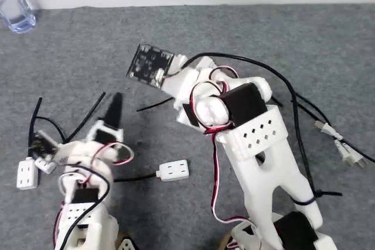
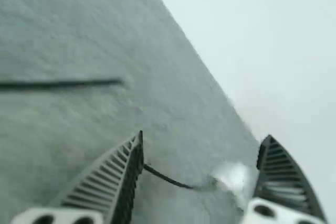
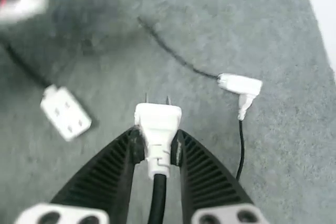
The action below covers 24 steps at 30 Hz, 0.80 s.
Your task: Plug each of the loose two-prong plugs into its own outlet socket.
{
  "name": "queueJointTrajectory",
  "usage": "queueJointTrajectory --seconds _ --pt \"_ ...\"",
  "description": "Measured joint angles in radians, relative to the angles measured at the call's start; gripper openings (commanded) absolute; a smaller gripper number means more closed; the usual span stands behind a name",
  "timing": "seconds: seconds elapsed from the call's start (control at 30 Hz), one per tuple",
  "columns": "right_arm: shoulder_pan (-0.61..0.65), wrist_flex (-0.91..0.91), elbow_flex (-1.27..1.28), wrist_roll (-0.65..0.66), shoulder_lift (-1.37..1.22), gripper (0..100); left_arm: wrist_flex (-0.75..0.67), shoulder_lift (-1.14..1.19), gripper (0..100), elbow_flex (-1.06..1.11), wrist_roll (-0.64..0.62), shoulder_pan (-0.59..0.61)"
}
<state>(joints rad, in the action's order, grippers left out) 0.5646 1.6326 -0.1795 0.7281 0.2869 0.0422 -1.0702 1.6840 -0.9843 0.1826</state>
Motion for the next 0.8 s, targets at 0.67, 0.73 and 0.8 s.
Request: queueJointTrajectory --seconds 0.67,0.73,0.8 --pt "0.112 0.12 -0.006 0.328 -0.364 0.9 0.568 -0.239 33 0.0 0.964 0.328" --pt "0.117 0.12 -0.002 0.328 -0.391 0.9 0.651 -0.305 33 0.0 1.008 0.328" --pt "0.117 0.117 0.029 0.328 -0.405 0.9 0.713 -0.381 33 0.009 1.036 0.328"
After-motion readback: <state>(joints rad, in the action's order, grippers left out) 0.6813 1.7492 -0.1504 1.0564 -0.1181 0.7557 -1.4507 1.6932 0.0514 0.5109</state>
